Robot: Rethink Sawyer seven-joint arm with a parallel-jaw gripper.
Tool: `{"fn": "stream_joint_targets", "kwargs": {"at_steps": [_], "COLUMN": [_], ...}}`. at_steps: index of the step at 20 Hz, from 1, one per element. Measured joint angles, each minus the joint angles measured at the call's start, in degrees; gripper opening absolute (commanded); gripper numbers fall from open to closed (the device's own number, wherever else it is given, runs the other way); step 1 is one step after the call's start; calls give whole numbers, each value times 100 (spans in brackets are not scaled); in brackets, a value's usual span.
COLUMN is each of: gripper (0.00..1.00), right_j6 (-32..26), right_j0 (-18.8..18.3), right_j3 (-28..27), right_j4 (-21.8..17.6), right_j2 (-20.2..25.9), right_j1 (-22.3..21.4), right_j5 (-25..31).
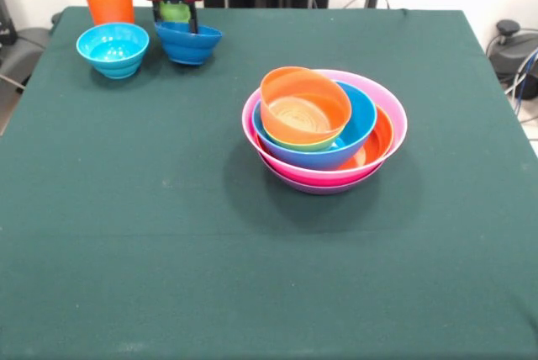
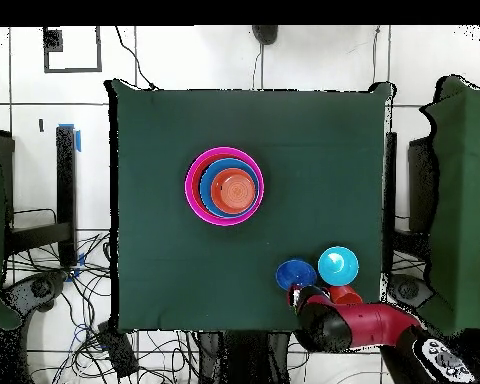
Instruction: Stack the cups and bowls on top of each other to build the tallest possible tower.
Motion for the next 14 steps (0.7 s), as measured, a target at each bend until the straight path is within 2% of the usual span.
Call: {"fn": "stream_joint_targets", "kwargs": {"at_steps": [14], "gripper": [100], "right_j6": [0], "right_j0": [79], "right_j3": [-31], "right_j4": [1], "right_j2": [-161], "right_j1": [31], "right_j5": [0]}}
